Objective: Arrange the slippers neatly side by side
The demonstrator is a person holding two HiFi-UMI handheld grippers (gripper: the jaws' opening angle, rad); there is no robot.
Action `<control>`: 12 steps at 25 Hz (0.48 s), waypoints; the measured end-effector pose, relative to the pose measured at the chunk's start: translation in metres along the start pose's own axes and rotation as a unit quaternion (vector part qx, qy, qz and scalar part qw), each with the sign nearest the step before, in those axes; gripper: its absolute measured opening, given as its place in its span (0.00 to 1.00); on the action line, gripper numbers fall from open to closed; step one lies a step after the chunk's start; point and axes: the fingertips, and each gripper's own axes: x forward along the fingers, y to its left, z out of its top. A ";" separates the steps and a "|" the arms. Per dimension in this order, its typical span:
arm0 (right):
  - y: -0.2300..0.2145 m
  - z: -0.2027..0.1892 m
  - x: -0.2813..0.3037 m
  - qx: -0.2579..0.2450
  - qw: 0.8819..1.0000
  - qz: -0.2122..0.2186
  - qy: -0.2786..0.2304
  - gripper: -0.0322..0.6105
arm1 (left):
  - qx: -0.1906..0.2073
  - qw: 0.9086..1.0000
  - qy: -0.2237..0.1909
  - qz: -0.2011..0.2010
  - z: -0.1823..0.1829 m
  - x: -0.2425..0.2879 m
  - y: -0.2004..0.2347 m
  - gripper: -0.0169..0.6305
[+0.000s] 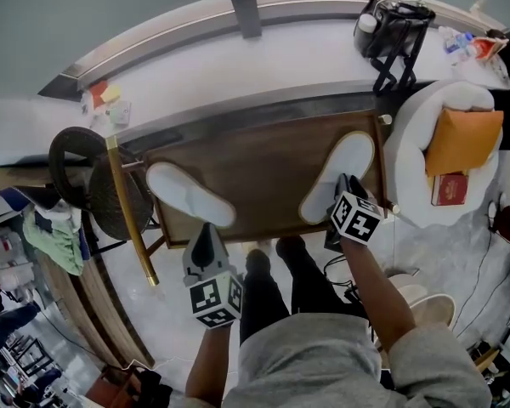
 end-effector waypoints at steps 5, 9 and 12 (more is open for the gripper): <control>0.009 0.005 -0.005 -0.052 0.998 0.012 -0.012 0.10 | -0.002 1.000 -0.001 0.002 -0.003 -0.005 0.001 0.05; 0.021 0.012 -0.017 -0.090 0.995 0.033 -0.029 0.10 | -0.004 1.000 -0.006 0.005 -0.001 -0.009 0.001 0.05; 0.031 0.016 -0.026 -0.105 0.992 0.047 -0.041 0.10 | -0.006 1.000 -0.011 0.006 0.001 -0.011 0.003 0.05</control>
